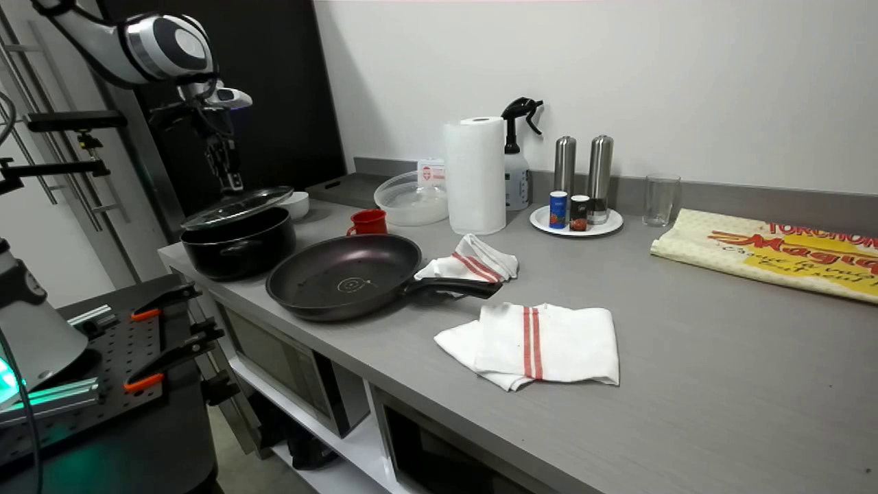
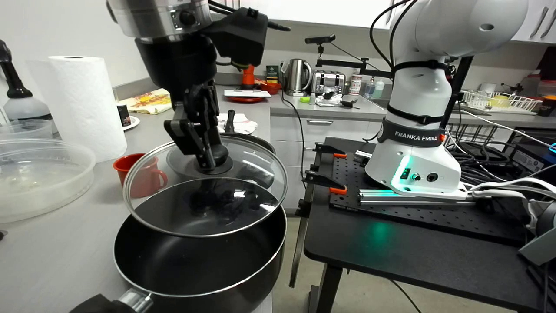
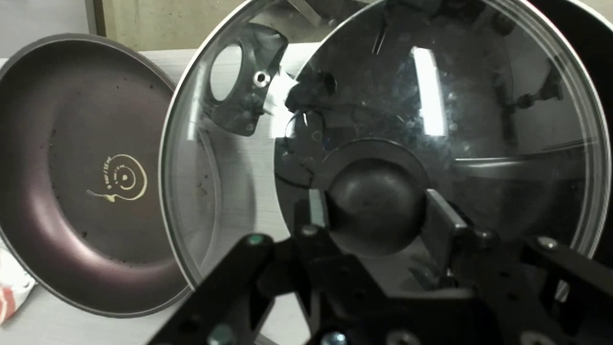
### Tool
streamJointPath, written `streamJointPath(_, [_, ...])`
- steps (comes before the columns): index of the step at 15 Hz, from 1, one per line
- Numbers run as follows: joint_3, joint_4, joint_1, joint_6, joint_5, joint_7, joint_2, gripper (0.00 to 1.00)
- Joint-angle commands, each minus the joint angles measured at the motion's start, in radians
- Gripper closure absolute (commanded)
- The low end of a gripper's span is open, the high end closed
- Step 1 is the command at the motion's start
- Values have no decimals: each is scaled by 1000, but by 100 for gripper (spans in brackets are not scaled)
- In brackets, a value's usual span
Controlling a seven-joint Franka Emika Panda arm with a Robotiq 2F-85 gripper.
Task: Remove the glass lid from the pan and place it on the pot, push the pot backwards
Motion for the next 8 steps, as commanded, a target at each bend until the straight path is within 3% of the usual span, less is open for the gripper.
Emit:
streamJointPath(1, [-4,49,18,-15,51,-63,33,75])
streamJointPath(8, [-9,76,27,-9,128,-136,73,75])
